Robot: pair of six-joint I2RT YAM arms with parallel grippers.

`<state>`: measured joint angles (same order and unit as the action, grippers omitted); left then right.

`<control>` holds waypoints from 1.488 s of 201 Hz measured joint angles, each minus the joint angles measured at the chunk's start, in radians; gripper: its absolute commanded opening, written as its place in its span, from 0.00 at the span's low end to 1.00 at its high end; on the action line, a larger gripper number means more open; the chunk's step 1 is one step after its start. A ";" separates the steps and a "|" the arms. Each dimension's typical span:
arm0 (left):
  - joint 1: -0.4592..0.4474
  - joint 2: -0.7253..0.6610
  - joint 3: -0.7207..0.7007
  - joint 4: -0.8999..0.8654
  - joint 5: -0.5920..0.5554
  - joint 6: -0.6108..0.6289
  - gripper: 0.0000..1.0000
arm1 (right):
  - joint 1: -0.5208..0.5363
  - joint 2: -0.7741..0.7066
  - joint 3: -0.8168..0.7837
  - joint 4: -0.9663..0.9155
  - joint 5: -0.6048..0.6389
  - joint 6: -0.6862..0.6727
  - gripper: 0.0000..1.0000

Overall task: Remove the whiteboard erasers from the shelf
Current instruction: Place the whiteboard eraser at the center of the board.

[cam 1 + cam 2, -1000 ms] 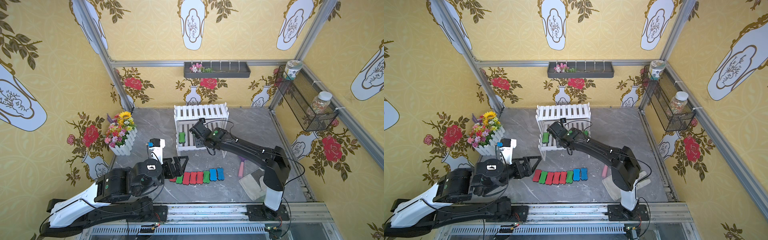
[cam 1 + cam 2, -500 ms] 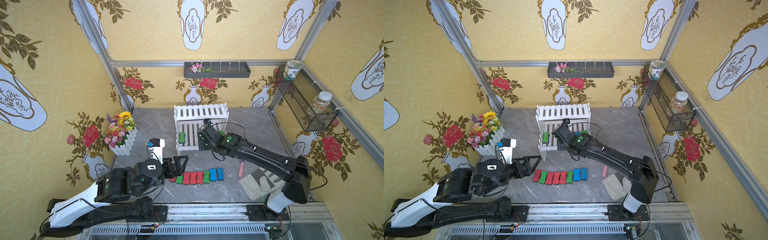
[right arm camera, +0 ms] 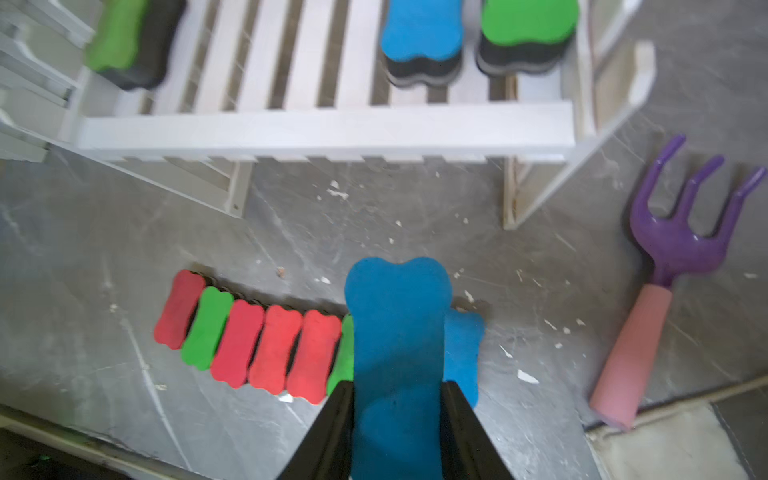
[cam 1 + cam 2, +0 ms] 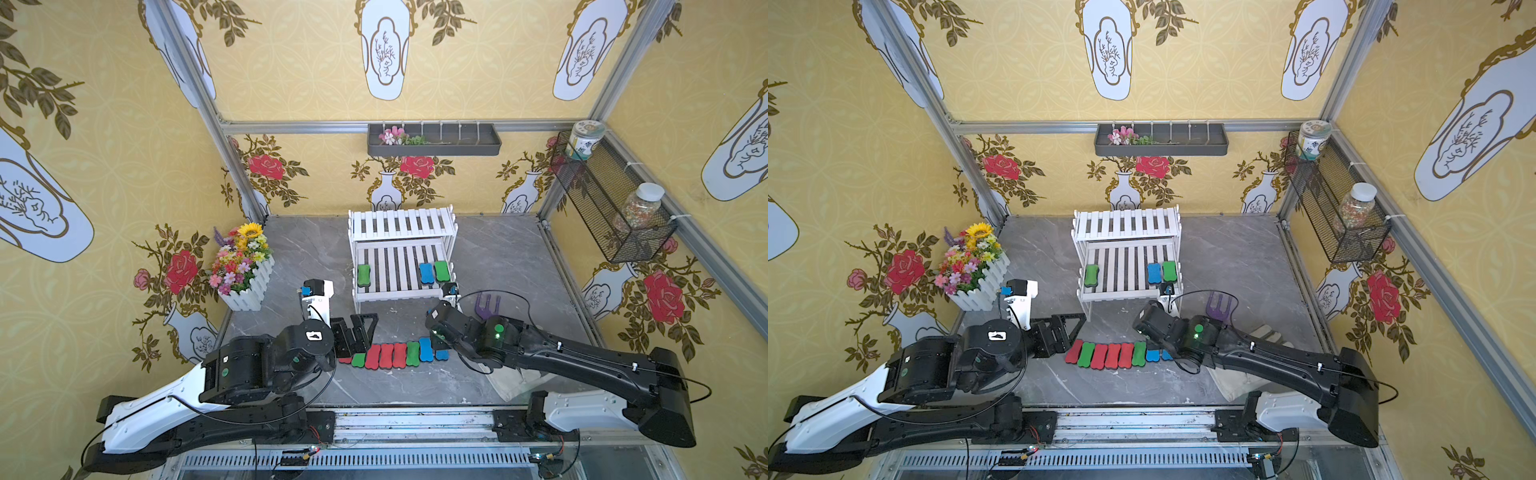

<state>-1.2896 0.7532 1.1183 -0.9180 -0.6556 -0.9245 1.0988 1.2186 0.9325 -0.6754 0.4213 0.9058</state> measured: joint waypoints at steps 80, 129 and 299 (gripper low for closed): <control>0.000 0.030 -0.005 0.013 0.005 -0.003 1.00 | -0.139 0.040 -0.256 0.049 -0.064 0.086 0.37; 0.000 0.026 -0.005 0.011 0.005 -0.014 0.99 | -0.158 0.123 -0.252 0.131 -0.089 0.055 0.37; 0.000 0.040 0.007 0.007 0.005 -0.017 1.00 | -0.137 0.216 -0.253 0.206 -0.095 -0.073 0.37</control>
<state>-1.2896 0.7933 1.1255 -0.9112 -0.6510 -0.9417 0.9615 1.4345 0.6792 -0.4690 0.3260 0.8330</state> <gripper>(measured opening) 0.996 0.367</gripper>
